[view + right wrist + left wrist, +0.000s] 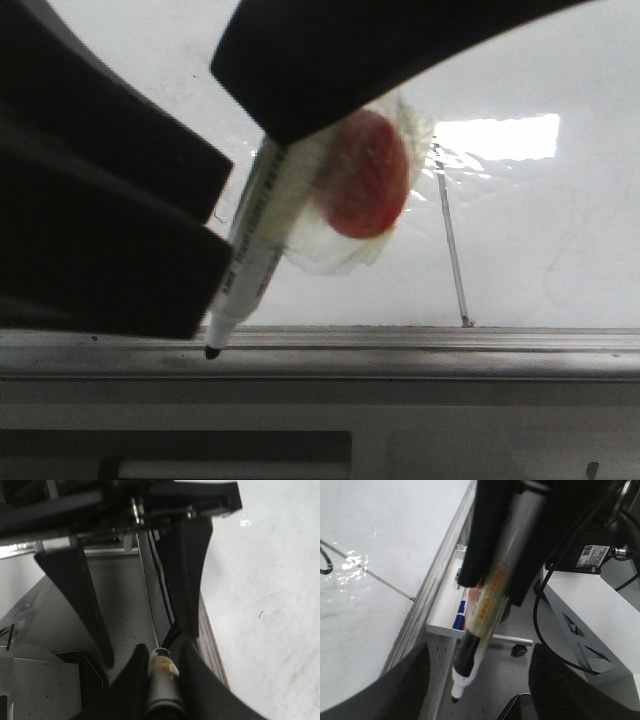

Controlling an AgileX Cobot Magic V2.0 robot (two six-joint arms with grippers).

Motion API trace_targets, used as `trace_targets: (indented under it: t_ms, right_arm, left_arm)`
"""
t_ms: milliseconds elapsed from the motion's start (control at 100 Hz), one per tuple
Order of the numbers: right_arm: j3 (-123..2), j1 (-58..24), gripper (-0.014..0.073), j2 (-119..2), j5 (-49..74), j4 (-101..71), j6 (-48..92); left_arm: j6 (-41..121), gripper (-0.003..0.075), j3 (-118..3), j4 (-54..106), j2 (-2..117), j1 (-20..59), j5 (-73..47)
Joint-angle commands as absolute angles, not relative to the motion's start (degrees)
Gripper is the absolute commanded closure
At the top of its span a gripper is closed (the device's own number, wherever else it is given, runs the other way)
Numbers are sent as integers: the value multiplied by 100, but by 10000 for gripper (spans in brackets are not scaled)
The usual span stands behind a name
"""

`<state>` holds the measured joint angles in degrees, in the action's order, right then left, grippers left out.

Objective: Write number 9 on whiteboard

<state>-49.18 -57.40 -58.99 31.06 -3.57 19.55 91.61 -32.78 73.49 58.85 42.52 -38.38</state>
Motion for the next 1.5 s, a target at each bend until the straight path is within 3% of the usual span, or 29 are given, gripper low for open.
trace_targets:
  t_ms: [0,110,180,390,800,900,1040,1110,1310,1410,1490]
  right_arm:
    - [-5118,-5759,636,-5840,2659,-355,1996]
    - [-5118,-5759,636,-5840,2659,-355,1996]
    - [-5118,-5759,636,-5840,2659,-355,1996]
    - [-5118,-5759,636,-5840,2562,-355,1996]
    - [-5118,-5759,622,-5840,2352,-388,1996]
    - [-5118,-5759,505,-5803,2331,-388,1996]
    - [-5118,-5749,197,-5540,2331,-112,1996]
    - [-5129,-5749,129,-5279,2306,135,1972]
    - [-5129,-5537,209,-4334,2283,619,1886]
    - [-5129,-5276,369,-3896,2283,619,1794]
    - [-5129,-5061,577,-3623,2283,619,1581]
  left_arm:
    - [9211,326,-3569,7806,6072,4468,-3620]
    - [9211,365,-3624,8039,6250,4487,-3552]
    - [9211,428,-3634,8091,6306,4487,-3548]
    - [9211,743,-3638,8091,6310,4487,-3539]
    - [9223,741,-3638,8091,6298,4487,-3551]
    - [9212,741,-3638,8091,6287,4476,-3706]
    - [9030,741,-3638,8004,6285,4463,-3781]
    - [9014,741,-3625,8003,6238,4463,-3781]
    - [8697,741,-3458,8003,6017,4463,-3461]
    - [8402,741,-3441,8003,5996,4463,-3322]
    - [8164,741,-3441,8014,5996,4463,-3112]
